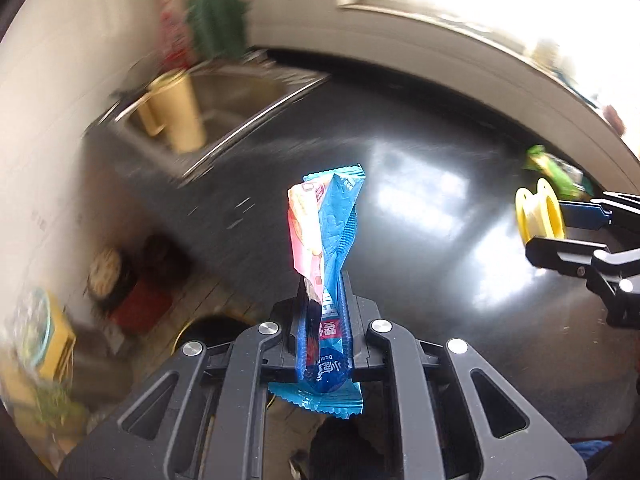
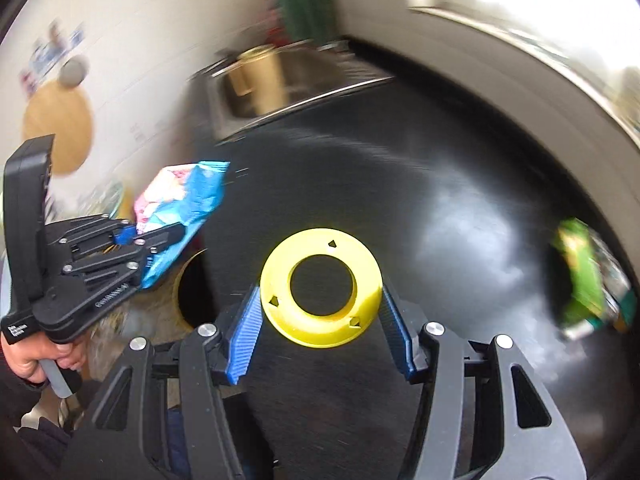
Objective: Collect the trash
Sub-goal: 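Carry snack bag and tape roll to the bin and open both tools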
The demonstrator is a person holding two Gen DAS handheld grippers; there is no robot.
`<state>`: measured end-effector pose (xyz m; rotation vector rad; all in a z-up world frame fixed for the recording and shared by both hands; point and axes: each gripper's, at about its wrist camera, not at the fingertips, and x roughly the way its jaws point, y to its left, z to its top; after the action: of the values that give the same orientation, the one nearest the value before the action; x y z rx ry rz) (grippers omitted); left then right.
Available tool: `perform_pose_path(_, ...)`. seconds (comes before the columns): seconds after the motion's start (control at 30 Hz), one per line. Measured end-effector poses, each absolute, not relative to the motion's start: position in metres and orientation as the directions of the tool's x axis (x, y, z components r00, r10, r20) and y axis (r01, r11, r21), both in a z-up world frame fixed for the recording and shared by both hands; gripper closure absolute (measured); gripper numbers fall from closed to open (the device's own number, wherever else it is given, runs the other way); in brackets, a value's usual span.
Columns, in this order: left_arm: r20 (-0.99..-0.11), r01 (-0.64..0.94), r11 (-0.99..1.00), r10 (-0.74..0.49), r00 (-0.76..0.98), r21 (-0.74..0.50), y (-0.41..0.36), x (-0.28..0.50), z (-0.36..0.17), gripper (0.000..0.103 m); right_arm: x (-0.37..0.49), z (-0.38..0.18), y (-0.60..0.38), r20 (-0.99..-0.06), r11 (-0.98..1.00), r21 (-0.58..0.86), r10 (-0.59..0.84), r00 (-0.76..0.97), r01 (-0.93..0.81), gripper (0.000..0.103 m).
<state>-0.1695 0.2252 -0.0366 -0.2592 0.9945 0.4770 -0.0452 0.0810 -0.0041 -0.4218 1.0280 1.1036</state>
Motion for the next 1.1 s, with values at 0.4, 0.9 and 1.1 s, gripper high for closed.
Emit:
perform_pose_path(0.4,-0.937,-0.795,0.603,0.237,0.255,-0.063,0.330,-0.307,-0.153,0.090,-0.161,-0.084,0.264,-0.887,0.118,0.311,0.392,-0.243,-0.943,0.048)
perform_pose_path(0.9,-0.956,-0.856,0.486,0.121,0.267,-0.178,0.380,-0.337,-0.247,0.090,-0.204,-0.166,0.367,-0.932,0.073,0.289,0.249,-0.263,-0.955,0.048)
perform_pose_path(1.1,-0.958,-0.853,0.485,0.096,0.269,-0.191,0.389,-0.337,-0.256,0.050,-0.205,-0.171,0.375,-0.943,0.071,0.269,0.221,-0.248,-0.961,0.048)
